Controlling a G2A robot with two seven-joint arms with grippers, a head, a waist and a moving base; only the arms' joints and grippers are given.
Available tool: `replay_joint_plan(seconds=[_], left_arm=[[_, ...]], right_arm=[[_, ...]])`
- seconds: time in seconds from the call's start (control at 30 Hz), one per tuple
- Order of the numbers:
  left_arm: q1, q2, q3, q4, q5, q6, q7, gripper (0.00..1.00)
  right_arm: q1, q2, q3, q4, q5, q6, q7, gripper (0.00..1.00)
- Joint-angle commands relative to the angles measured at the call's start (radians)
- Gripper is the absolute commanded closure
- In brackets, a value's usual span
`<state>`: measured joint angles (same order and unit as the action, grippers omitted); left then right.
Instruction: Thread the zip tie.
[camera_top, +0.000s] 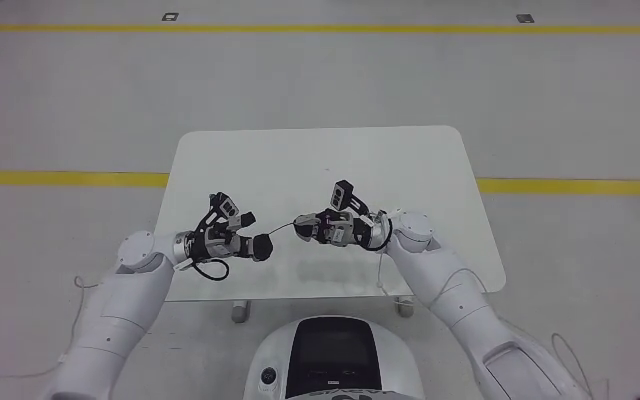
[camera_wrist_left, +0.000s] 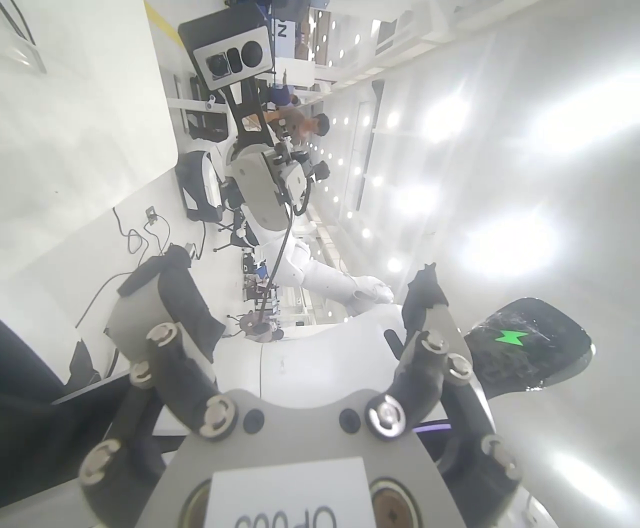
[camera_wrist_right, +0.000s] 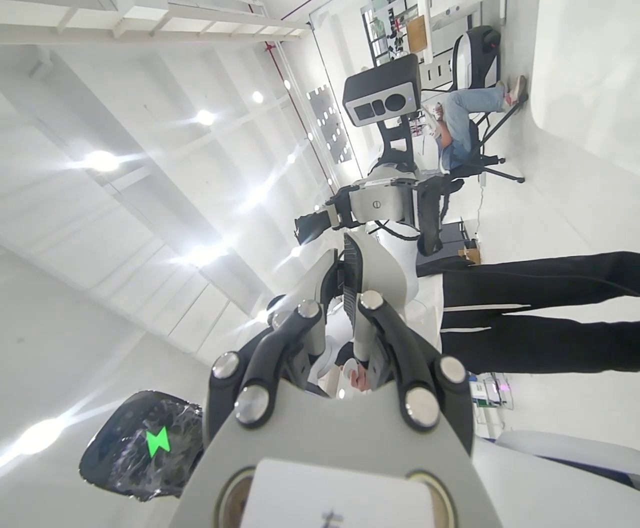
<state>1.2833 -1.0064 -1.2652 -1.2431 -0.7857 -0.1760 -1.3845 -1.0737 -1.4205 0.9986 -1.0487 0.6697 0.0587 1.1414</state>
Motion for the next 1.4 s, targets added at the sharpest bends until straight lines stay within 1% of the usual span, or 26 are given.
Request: replay_joint_plan(seconds=[0.0, 0.07, 0.17, 0.27, 0.33, 0.4, 0.57, 0.6, 0.63, 0.7, 0.87, 0.9, 0.93, 0.97, 1.0, 1.03, 1.07, 1.13, 1.2, 1.27, 1.37], left_arm=[[0.004, -0.001, 0.006, -0.011, 0.002, 0.003, 0.022, 0.0], [0.01, -0.002, 0.011, -0.022, 0.0, 0.004, 0.037, 0.0], [0.011, -0.003, 0.019, -0.026, -0.011, 0.009, 0.045, 0.0], [0.008, -0.004, 0.025, -0.025, -0.015, 0.01, 0.054, 0.0], [0.006, -0.004, 0.028, -0.025, -0.021, 0.002, 0.054, 0.0], [0.004, -0.004, 0.027, -0.023, -0.015, -0.004, 0.059, 0.0], [0.004, -0.004, 0.027, -0.023, -0.015, -0.004, 0.059, 0.0], [0.005, -0.004, 0.027, -0.024, -0.013, -0.004, 0.067, 0.0], [0.007, -0.005, 0.031, -0.034, -0.006, -0.003, 0.085, 0.0], [0.012, -0.005, 0.034, -0.045, -0.003, 0.0, 0.099, 0.0], [0.015, -0.002, 0.033, -0.053, 0.002, 0.001, 0.101, 0.01], [0.015, -0.001, 0.032, -0.052, 0.004, 0.0, 0.103, 0.12], [0.016, 0.0, 0.032, -0.052, 0.003, -0.002, 0.102, 0.33], [0.017, 0.0, 0.031, -0.052, 0.003, -0.003, 0.101, 0.51], [0.017, 0.001, 0.03, -0.051, 0.003, -0.005, 0.1, 0.56], [0.017, 0.001, 0.03, -0.051, 0.004, -0.005, 0.1, 0.58], [0.018, 0.002, 0.029, -0.05, 0.004, -0.006, 0.101, 0.63], [0.019, 0.003, 0.029, -0.049, 0.007, -0.007, 0.104, 0.69], [0.02, 0.004, 0.029, -0.049, 0.011, -0.007, 0.106, 0.72], [0.021, 0.005, 0.029, -0.05, 0.016, -0.006, 0.109, 0.78], [0.023, 0.006, 0.03, -0.052, 0.021, -0.005, 0.111, 0.82]], right_arm=[[-0.009, 0.0, -0.003, -0.016, -0.002, 0.0, -0.02, 1.0], [-0.022, -0.001, -0.012, -0.045, -0.003, 0.007, -0.033, 1.0], [-0.028, -0.002, -0.025, -0.062, -0.003, 0.007, -0.05, 1.0], [-0.028, -0.006, -0.04, -0.062, -0.004, 0.0, -0.067, 1.0], [-0.025, -0.008, -0.048, -0.06, -0.008, -0.003, -0.074, 1.0], [-0.024, -0.008, -0.046, -0.059, -0.017, -0.019, -0.096, 1.0], [-0.024, -0.008, -0.046, -0.059, -0.017, -0.019, -0.096, 1.0], [-0.026, -0.008, -0.046, -0.061, -0.018, -0.02, -0.101, 1.0], [-0.032, -0.007, -0.049, -0.072, -0.026, -0.021, -0.115, 1.0], [-0.041, -0.006, -0.052, -0.09, -0.033, -0.017, -0.127, 1.0], [-0.047, -0.001, -0.057, -0.111, -0.068, -0.009, -0.148, 1.0], [-0.048, -0.001, -0.058, -0.115, -0.073, -0.009, -0.152, 1.0], [-0.05, 0.0, -0.058, -0.12, -0.076, -0.009, -0.157, 1.0], [-0.052, 0.002, -0.056, -0.124, -0.08, -0.011, -0.161, 1.0], [-0.054, 0.003, -0.054, -0.128, -0.088, -0.011, -0.166, 1.0], [-0.056, 0.005, -0.053, -0.133, -0.094, -0.011, -0.171, 1.0], [-0.058, 0.007, -0.049, -0.139, -0.1, -0.01, -0.176, 1.0], [-0.063, 0.01, -0.046, -0.149, -0.114, -0.007, -0.185, 1.0], [-0.069, 0.014, -0.042, -0.162, -0.124, -0.003, -0.192, 1.0], [-0.074, 0.017, -0.04, -0.173, -0.136, 0.003, -0.199, 1.0], [-0.084, 0.022, -0.036, -0.19, -0.147, 0.01, -0.207, 1.0]])
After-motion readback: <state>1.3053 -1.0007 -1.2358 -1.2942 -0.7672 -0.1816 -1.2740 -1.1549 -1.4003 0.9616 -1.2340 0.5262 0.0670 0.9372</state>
